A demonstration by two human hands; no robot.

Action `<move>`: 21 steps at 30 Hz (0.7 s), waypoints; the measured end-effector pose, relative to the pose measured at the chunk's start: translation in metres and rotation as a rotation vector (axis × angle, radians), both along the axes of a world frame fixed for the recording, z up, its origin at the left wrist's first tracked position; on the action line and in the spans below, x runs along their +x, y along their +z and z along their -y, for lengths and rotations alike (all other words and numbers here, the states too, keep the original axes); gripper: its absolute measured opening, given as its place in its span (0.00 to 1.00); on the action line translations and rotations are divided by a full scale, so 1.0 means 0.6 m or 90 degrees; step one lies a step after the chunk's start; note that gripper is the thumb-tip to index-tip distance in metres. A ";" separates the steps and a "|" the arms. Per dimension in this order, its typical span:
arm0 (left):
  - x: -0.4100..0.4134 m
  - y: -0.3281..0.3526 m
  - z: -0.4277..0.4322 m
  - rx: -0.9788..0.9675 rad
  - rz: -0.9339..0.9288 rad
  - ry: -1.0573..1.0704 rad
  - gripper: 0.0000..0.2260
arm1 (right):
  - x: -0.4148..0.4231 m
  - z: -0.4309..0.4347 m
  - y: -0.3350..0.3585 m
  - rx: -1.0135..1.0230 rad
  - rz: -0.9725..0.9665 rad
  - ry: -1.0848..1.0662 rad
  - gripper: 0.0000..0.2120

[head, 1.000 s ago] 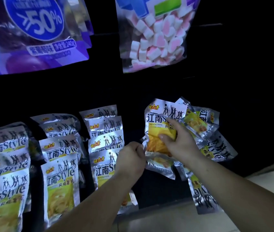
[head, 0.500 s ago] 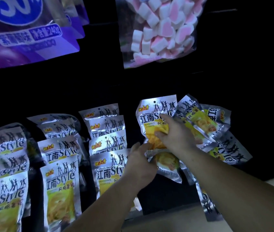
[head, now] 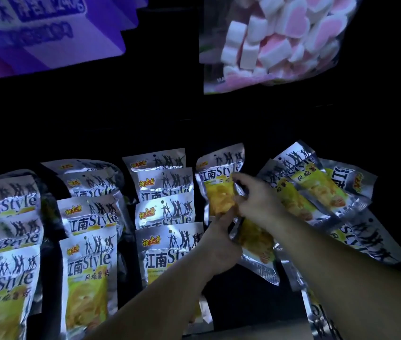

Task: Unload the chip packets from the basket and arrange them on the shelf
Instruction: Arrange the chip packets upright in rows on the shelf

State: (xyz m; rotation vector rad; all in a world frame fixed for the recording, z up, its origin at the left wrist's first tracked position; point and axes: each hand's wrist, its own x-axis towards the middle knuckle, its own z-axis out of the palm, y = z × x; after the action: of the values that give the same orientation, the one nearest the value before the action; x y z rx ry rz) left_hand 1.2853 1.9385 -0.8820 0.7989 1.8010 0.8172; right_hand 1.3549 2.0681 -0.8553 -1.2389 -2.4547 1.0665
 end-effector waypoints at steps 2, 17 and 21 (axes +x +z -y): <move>-0.002 -0.009 -0.008 -0.012 -0.007 0.004 0.41 | 0.014 -0.003 0.004 -0.035 -0.021 0.018 0.26; 0.019 -0.021 -0.011 0.000 -0.007 0.098 0.27 | 0.123 -0.019 0.042 0.247 0.354 -0.030 0.34; 0.034 -0.026 -0.015 -0.004 0.040 0.090 0.26 | 0.123 -0.013 0.040 0.211 0.363 -0.042 0.34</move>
State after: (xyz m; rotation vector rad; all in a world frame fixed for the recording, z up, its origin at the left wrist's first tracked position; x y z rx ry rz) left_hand 1.3058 1.9473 -0.8973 0.6403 1.8184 0.9169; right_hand 1.4284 2.0761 -0.8313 -1.6600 -2.7969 0.2803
